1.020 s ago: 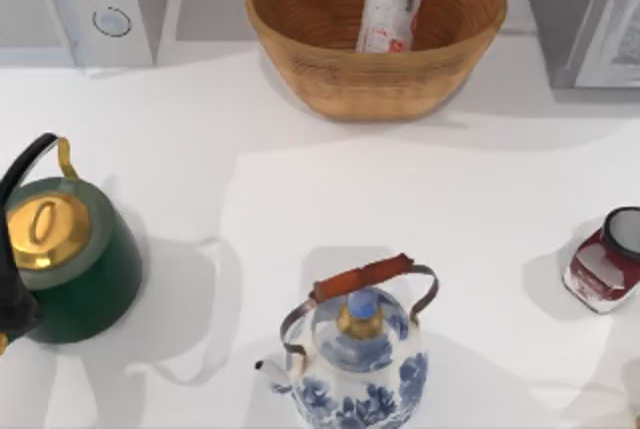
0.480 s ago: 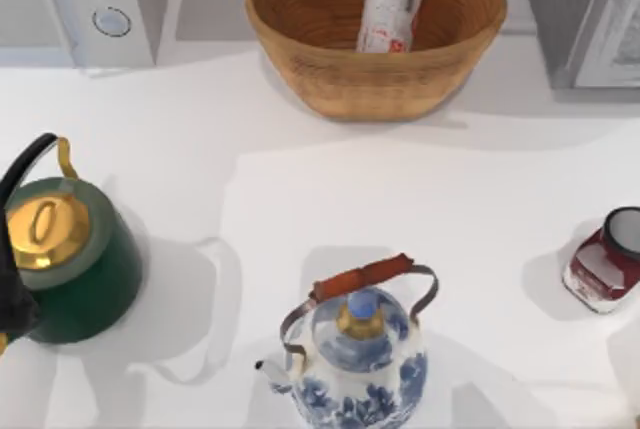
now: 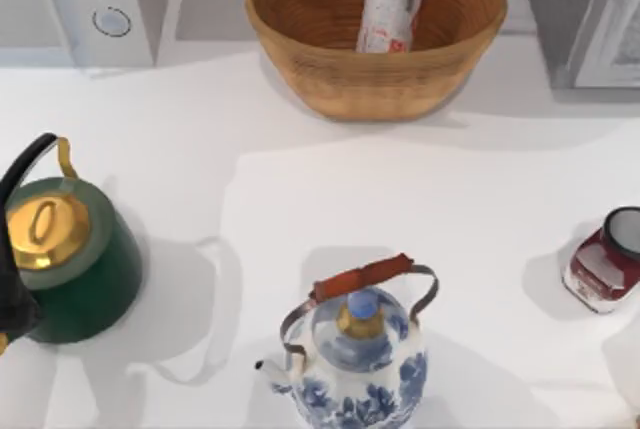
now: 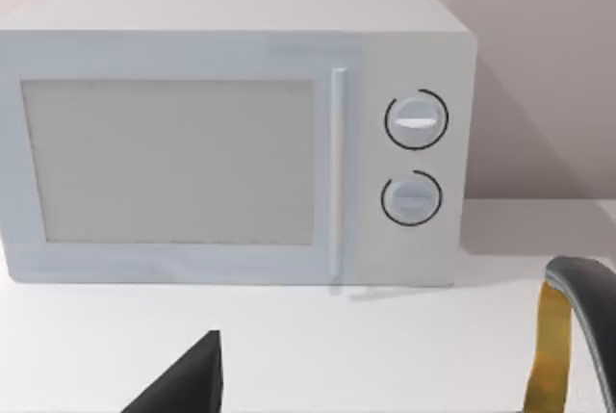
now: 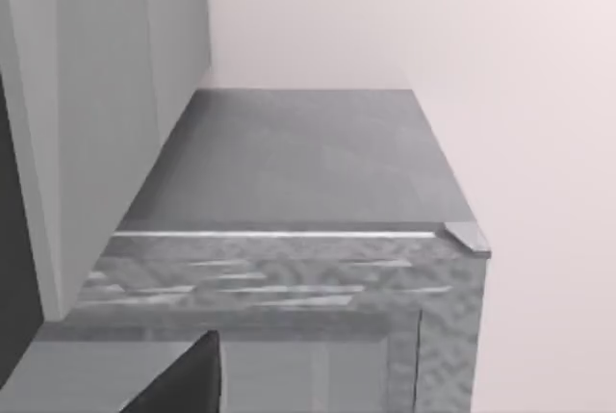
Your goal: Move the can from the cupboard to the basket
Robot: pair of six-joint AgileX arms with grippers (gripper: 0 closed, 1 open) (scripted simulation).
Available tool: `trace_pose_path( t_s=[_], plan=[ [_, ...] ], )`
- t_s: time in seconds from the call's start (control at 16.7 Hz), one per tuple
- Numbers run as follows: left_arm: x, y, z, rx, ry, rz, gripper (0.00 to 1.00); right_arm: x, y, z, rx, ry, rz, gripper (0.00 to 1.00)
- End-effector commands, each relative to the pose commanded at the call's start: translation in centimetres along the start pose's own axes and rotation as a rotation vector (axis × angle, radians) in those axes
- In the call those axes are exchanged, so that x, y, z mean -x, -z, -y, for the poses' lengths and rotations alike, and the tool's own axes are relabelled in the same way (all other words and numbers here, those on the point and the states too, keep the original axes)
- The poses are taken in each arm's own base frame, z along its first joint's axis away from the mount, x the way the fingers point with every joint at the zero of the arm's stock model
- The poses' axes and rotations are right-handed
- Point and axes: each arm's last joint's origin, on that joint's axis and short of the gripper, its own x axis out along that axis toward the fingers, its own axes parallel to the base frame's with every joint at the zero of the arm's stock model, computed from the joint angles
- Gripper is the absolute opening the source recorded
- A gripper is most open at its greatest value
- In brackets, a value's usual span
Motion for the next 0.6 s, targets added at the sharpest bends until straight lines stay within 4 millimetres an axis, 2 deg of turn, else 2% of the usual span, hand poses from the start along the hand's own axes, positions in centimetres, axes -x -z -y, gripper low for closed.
trace_pose_path(
  t_s=[0.18, 0.3, 0.42, 0.6],
  plan=[
    [0.0, 0.0, 0.0, 0.000, 0.000, 0.000, 1.00, -1.8, 0.0, -1.0, -0.005, 0.006, -0.001, 1.00],
    [0.0, 0.0, 0.0, 0.000, 0.000, 0.000, 1.00, -3.8, -0.1, -2.6, -0.008, 0.006, -0.001, 1.00],
    [0.0, 0.0, 0.0, 0.000, 0.000, 0.000, 1.00, -6.1, -0.2, -5.1, -0.009, 0.003, 0.000, 1.00],
    [0.0, 0.0, 0.0, 0.000, 0.000, 0.000, 1.00, -9.1, -0.3, -10.3, -0.009, 0.001, 0.001, 1.00]
  ],
)
